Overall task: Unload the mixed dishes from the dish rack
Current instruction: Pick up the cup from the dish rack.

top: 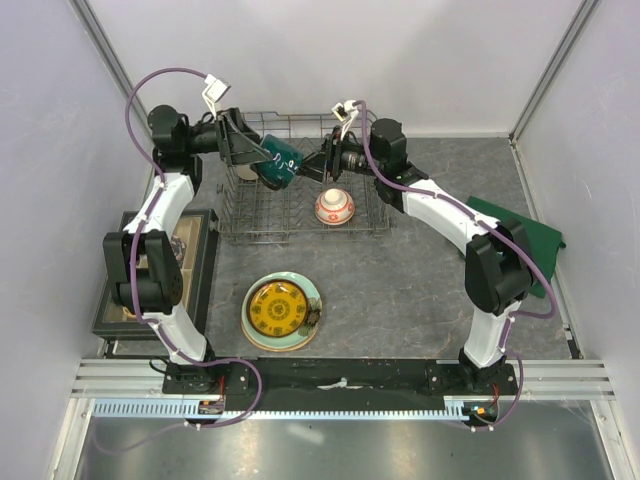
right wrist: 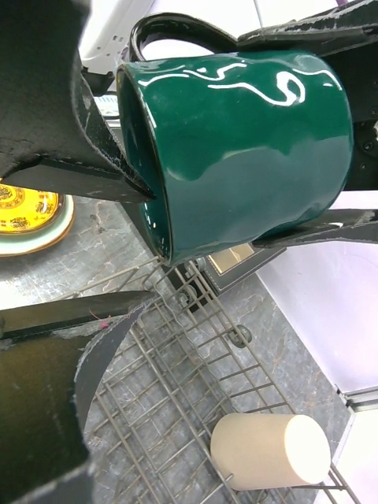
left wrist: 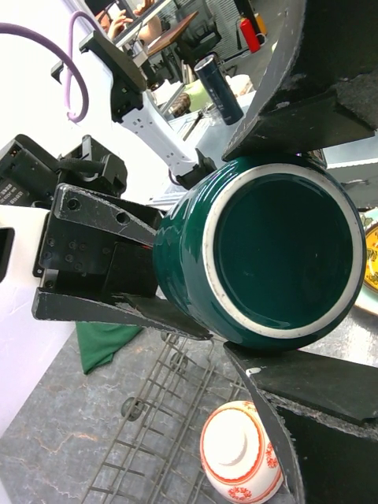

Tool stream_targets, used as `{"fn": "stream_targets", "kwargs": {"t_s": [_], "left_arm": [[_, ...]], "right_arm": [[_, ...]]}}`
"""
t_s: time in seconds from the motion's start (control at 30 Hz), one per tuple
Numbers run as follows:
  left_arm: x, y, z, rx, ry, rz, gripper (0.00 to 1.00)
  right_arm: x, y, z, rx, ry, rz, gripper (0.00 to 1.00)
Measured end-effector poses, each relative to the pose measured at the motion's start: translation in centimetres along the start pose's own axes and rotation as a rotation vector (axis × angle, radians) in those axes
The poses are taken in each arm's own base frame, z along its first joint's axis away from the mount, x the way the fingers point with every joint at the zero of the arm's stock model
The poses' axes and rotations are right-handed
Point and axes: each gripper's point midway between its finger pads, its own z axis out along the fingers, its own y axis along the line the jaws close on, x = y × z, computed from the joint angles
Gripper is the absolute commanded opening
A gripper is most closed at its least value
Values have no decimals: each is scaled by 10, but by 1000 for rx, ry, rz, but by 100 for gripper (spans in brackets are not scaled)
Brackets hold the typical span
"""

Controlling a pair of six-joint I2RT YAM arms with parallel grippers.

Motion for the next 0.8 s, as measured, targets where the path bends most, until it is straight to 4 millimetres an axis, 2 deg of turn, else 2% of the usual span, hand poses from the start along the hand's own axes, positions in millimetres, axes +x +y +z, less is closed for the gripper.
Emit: {"fn": "stream_targets", "kwargs": {"t_s": [0.4,0.57,0.8], "left_arm": [[9,7,3,-16,-32,-18,1],[12,1,14,2,-38,-8,1],[14,-8,23,26,-37,0,2]], "right_arm": [[-10,0,8,-18,-15,15,47],[-13,0,12,-33,-21,36,46],[-15,6,17,-64,-30,54,35]]}}
